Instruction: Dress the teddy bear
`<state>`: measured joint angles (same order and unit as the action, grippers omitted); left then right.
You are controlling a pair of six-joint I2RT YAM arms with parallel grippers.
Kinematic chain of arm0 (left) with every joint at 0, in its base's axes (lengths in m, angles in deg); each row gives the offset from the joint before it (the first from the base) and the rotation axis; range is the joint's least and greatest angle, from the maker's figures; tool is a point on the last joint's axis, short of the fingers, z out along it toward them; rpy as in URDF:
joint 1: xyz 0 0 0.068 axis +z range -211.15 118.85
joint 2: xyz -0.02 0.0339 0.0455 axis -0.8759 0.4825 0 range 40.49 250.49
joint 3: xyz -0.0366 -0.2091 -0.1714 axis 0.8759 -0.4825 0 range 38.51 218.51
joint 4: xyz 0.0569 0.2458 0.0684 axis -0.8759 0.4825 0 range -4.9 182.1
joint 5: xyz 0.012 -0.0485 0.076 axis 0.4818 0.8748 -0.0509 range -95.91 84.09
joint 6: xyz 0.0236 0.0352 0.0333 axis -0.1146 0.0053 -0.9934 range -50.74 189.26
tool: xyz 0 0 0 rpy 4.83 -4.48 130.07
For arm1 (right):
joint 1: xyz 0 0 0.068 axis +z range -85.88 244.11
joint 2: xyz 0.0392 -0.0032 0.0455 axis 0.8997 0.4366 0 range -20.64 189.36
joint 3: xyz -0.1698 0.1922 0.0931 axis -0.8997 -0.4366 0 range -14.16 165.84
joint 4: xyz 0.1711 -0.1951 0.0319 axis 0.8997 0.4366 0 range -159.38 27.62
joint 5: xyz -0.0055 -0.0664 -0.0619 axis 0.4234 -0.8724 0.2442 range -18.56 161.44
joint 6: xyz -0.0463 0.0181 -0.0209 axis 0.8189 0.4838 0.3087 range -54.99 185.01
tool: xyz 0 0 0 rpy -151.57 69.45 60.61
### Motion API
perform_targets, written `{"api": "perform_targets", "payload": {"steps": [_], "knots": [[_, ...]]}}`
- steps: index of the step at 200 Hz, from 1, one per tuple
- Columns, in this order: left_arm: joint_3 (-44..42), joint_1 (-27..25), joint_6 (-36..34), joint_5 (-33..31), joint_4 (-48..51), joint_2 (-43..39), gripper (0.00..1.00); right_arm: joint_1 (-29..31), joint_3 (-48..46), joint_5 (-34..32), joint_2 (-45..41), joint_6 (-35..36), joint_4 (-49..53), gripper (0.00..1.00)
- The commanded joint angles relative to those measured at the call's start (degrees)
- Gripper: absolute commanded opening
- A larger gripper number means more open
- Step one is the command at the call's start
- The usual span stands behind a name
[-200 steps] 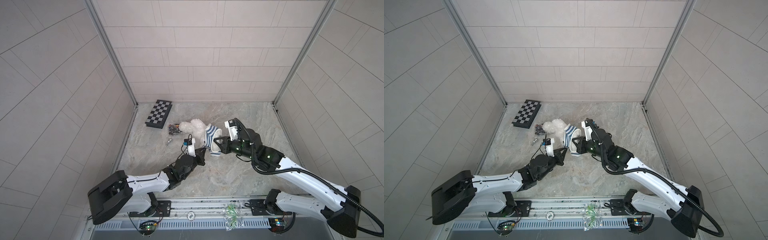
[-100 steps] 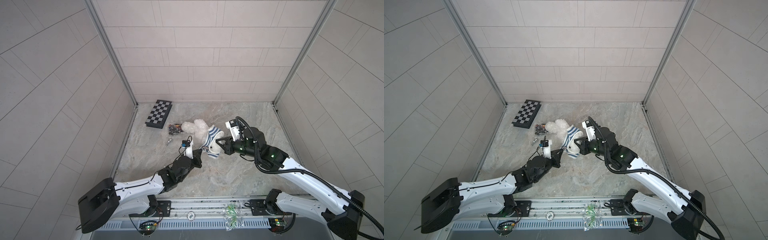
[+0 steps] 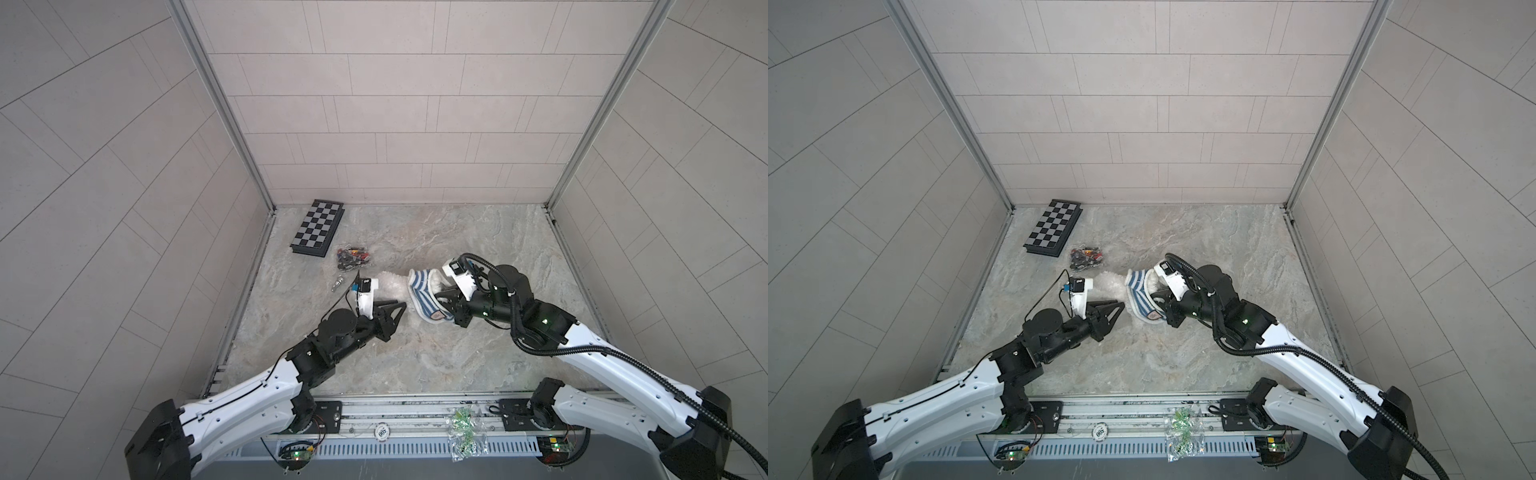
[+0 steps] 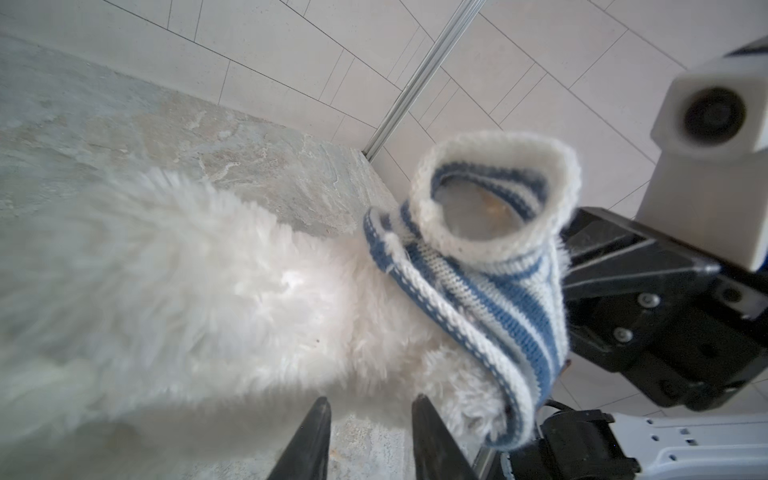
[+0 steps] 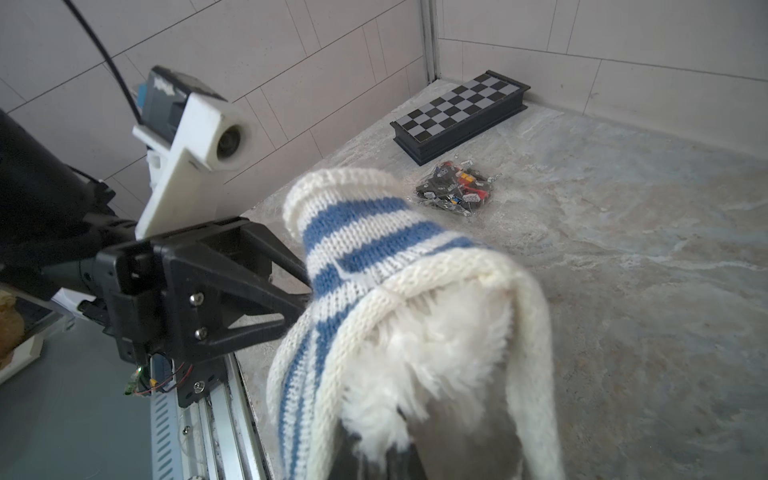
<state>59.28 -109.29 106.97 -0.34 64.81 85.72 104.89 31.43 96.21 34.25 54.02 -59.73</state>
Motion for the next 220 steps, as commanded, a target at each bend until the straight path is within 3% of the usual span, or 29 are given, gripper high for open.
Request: {"api": "perform_targets", "payload": {"steps": [1, 20, 82, 162, 190, 220], "knots": [[0.5, 3.9, 4.6, 7.6, -0.8, -1.9, 0.37, 1.0, -0.4, 1.7, -1.8, 9.1, -2.4, 0.0], [0.6, 6.4, 7.4, 11.2, -3.3, -1.9, 0.38, 1.4, -1.0, 1.1, -2.2, 11.6, -2.4, 0.0], [2.1, 6.4, 10.9, 15.4, -10.7, 4.8, 0.39, 3.2, -2.1, 1.5, -2.2, 14.5, -5.3, 0.0], [3.0, 6.4, 12.1, 16.2, -11.7, 4.9, 0.4, 4.1, -1.6, 0.2, -2.1, 17.8, -3.3, 0.0], [3.8, 6.4, 12.1, 15.9, -11.1, 5.3, 0.36, 4.5, -1.4, -0.6, -2.4, 18.4, -3.0, 0.0], [3.9, 6.4, 12.1, 15.2, -9.8, 5.2, 0.2, 4.7, -1.4, -1.5, -3.0, 18.5, -3.1, 0.0]]}}
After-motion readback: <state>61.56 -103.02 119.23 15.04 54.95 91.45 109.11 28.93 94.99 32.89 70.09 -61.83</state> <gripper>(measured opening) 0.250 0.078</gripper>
